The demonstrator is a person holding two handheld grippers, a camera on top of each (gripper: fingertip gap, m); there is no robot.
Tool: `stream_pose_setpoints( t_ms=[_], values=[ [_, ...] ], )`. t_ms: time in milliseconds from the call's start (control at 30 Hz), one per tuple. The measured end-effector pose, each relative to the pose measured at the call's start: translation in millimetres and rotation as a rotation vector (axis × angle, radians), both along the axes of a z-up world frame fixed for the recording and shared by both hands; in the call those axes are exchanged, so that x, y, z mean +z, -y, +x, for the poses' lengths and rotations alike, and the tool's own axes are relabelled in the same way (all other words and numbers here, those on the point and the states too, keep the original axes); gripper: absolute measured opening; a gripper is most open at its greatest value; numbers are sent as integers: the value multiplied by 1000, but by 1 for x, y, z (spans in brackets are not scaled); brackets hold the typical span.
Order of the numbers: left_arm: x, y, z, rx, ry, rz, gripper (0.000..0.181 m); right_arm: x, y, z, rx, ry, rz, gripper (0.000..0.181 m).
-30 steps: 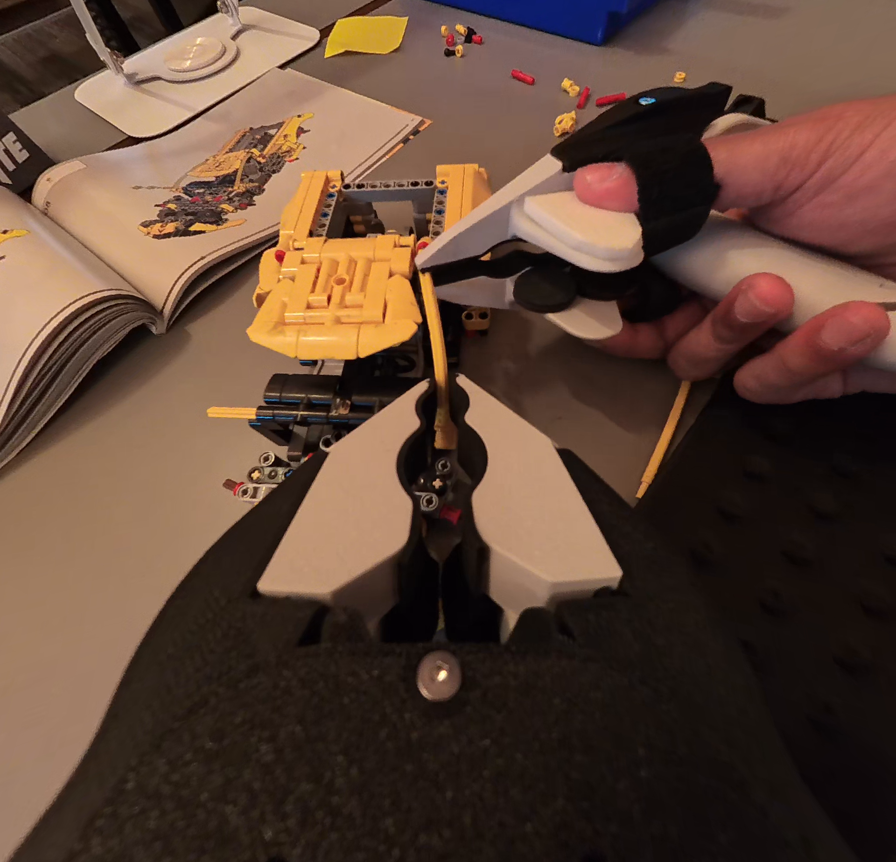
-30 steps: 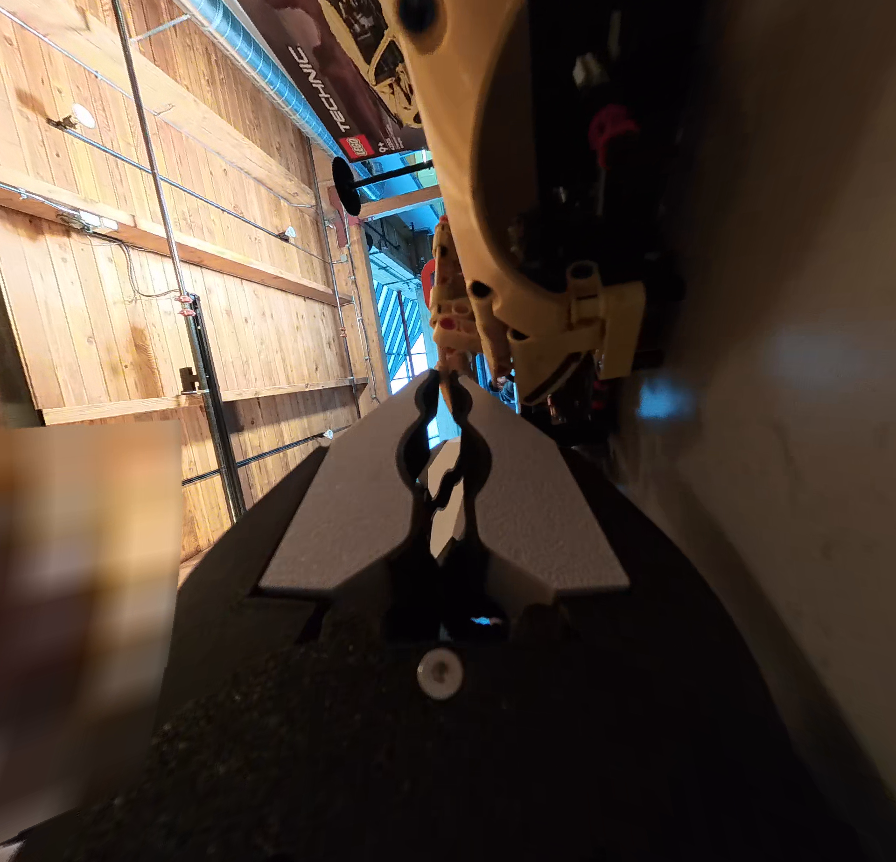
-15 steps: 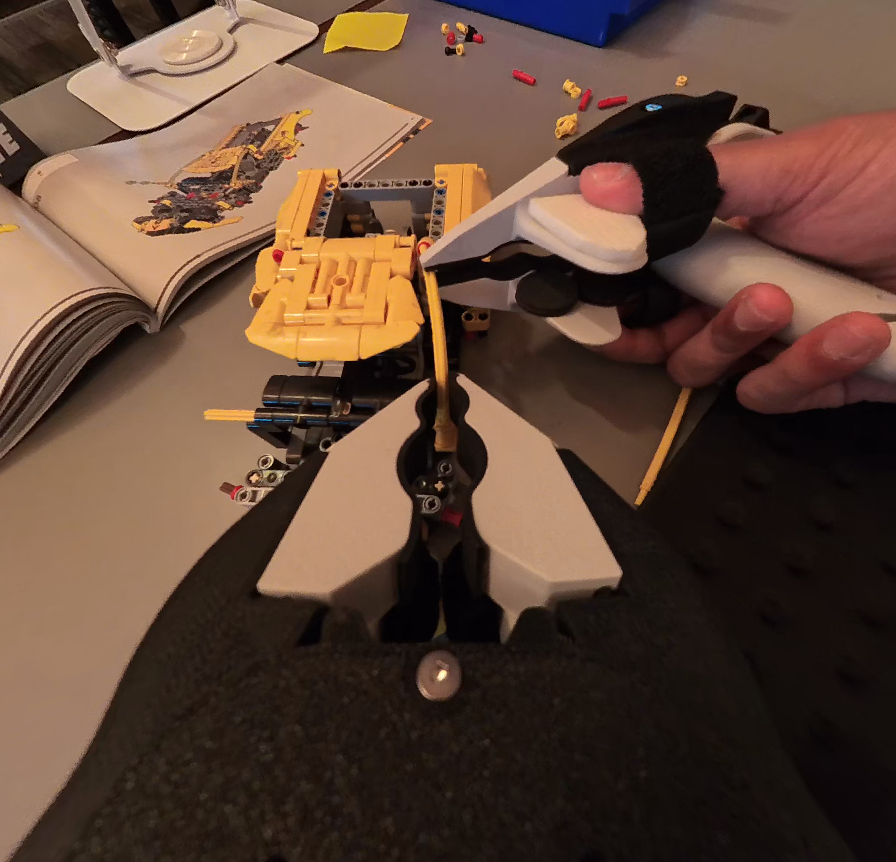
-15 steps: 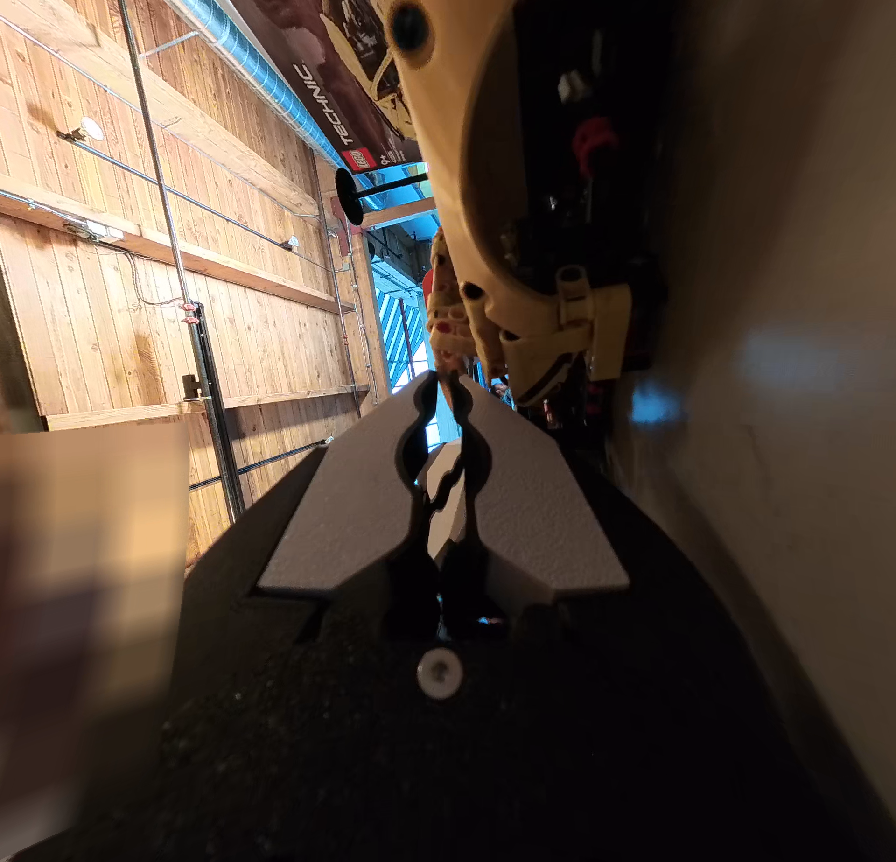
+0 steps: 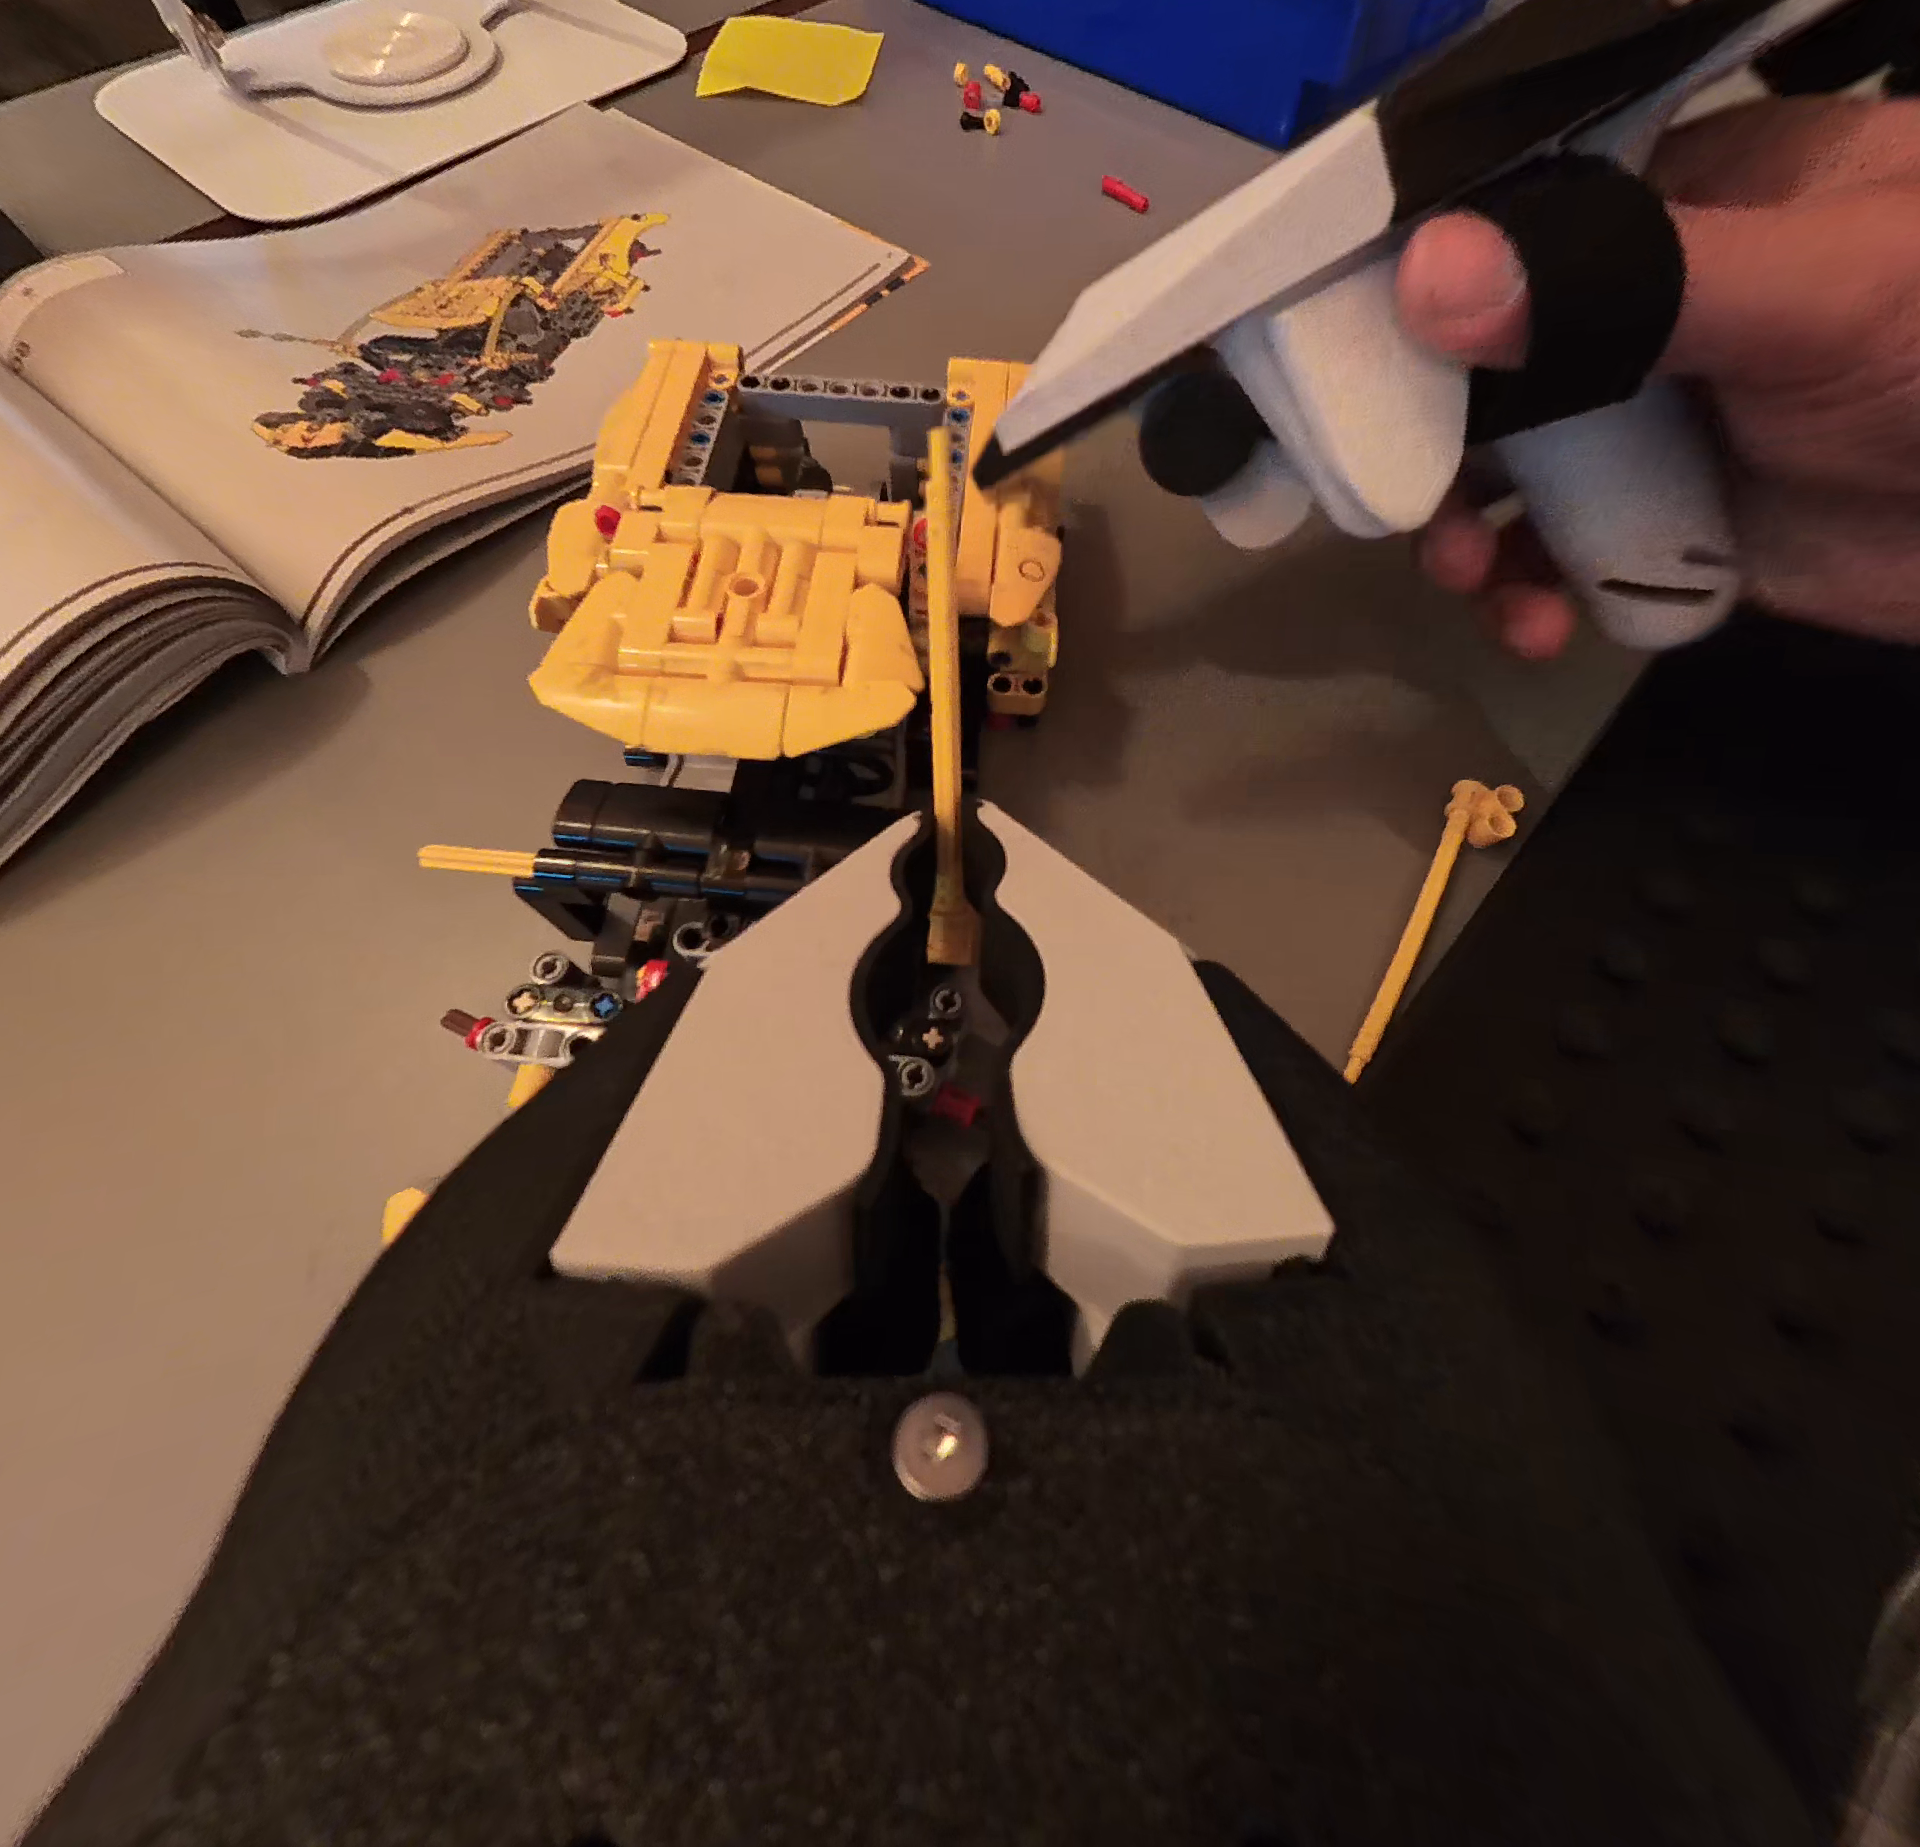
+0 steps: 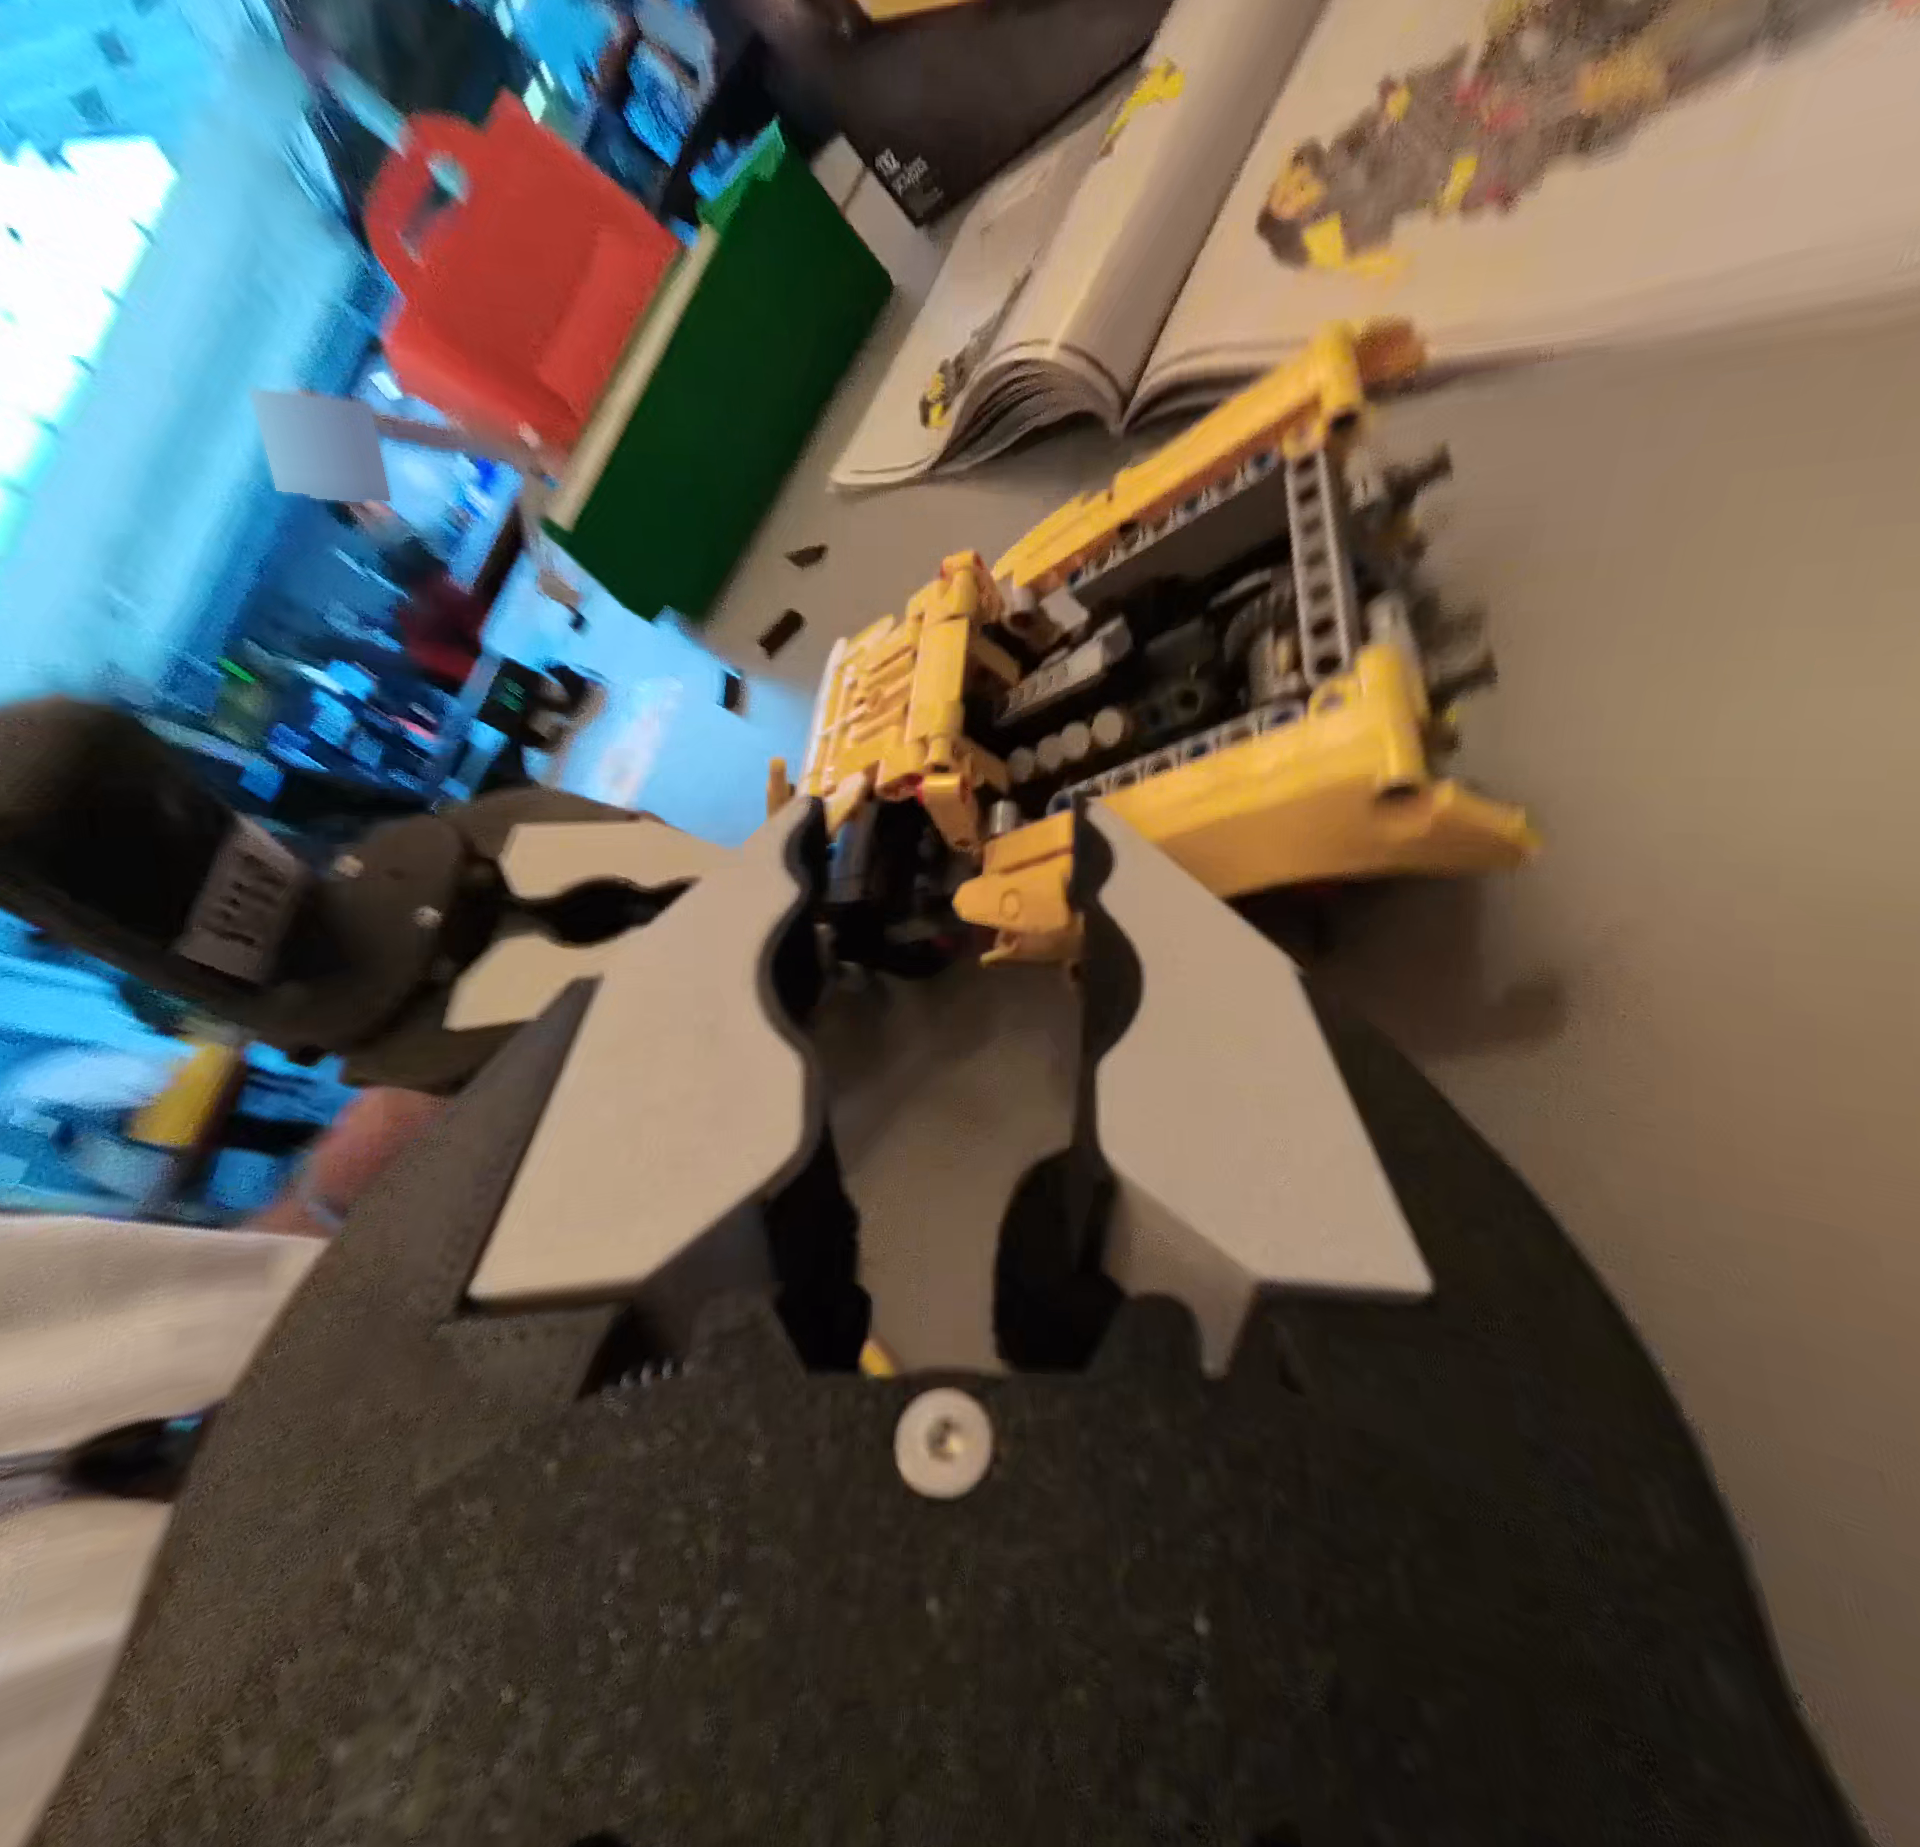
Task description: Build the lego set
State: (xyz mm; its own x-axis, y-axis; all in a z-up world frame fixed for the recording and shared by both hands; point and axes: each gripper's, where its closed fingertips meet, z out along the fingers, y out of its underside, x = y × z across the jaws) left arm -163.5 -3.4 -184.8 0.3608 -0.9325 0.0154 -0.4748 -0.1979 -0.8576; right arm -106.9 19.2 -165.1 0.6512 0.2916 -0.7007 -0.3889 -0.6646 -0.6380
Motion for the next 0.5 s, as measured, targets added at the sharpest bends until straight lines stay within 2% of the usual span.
stream_pose_setpoints(
  t_ms=[33, 100, 167, 267, 367, 500],
  values=[
    [0, 0, 0, 1, 5, -8, 3, 3, -3, -2, 21, 63, 41, 52],
    [0, -1, 0, 5, 6, -17, 3, 9, -5, -10, 50, 89, 72, 54],
    [0, -1, 0, 4, 3, -17, 3, 13, -5, -16, 65, 56, 61, 46],
    [-1, -1, 0, 2, 4, -25, 3, 10, -3, -19, 69, 5, 17, 48],
    [-1, -1, 0, 0, 8, -34, 3, 18, -2, -22, 55, -150, -19, 50],
    [-1, 0, 0, -4, 4, -25, 3, 12, -5, -20, 37, -112, -30, 40]
  ],
)
